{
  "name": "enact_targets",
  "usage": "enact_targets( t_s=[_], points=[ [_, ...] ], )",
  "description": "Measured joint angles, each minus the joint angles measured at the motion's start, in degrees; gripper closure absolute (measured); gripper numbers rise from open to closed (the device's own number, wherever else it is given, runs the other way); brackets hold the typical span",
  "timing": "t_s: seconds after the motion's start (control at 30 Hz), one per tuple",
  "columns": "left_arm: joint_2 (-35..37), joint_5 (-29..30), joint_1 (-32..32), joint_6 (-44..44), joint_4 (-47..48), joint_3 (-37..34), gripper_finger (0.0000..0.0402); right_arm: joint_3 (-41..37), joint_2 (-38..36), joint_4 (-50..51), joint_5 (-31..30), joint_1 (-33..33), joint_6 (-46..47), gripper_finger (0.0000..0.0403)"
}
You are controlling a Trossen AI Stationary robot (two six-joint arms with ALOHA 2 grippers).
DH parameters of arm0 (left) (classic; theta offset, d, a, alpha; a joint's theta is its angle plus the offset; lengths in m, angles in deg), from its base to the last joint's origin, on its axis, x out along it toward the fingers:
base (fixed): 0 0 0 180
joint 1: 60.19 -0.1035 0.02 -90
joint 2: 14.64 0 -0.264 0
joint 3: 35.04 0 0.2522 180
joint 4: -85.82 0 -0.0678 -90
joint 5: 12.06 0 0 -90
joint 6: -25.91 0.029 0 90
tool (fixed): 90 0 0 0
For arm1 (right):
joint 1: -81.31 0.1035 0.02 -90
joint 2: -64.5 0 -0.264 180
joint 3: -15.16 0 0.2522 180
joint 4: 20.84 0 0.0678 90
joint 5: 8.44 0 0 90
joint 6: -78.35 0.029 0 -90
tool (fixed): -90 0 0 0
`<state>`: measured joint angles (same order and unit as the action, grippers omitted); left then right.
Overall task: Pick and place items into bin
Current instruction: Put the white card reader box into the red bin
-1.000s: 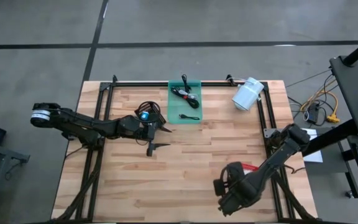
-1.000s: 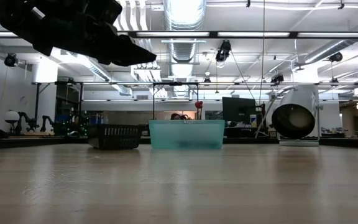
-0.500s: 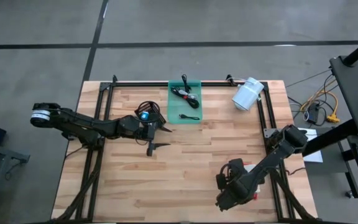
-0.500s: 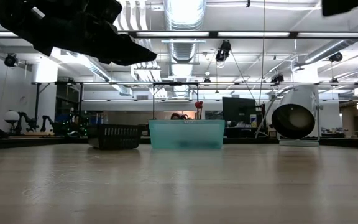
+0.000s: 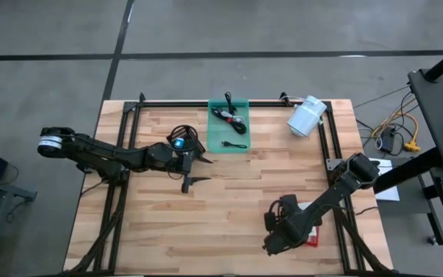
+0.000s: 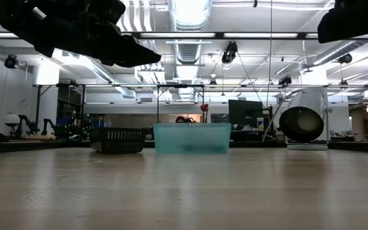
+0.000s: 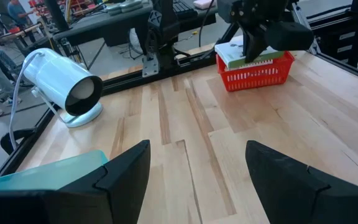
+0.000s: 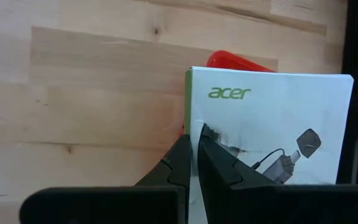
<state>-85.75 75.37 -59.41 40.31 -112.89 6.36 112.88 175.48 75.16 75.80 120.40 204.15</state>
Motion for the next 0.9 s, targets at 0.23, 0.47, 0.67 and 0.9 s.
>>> enact_targets(
  t_s=[0.23, 0.47, 0.67, 0.9],
  points=[
    [0.0, 0.0, 0.0, 0.0, 0.0, 0.0, 0.0155, 0.0, 0.0, -0.1, 1.4, 0.6, -1.2, 0.0392],
    [0.0, 0.0, 0.0, 0.0, 0.0, 0.0, 0.0155, 0.1, 0.0, -0.4, 1.7, 1.3, -1.7, 0.0391],
    [0.0, 0.0, 0.0, 0.0, 0.0, 0.0, 0.0155, 0.1, 0.0, -0.3, 1.7, 1.3, -1.9, 0.0390],
    [0.0, 0.0, 0.0, 0.0, 0.0, 0.0, 0.0155, 0.1, -0.1, -0.3, 1.9, 1.3, -3.0, 0.0389]
  ],
)
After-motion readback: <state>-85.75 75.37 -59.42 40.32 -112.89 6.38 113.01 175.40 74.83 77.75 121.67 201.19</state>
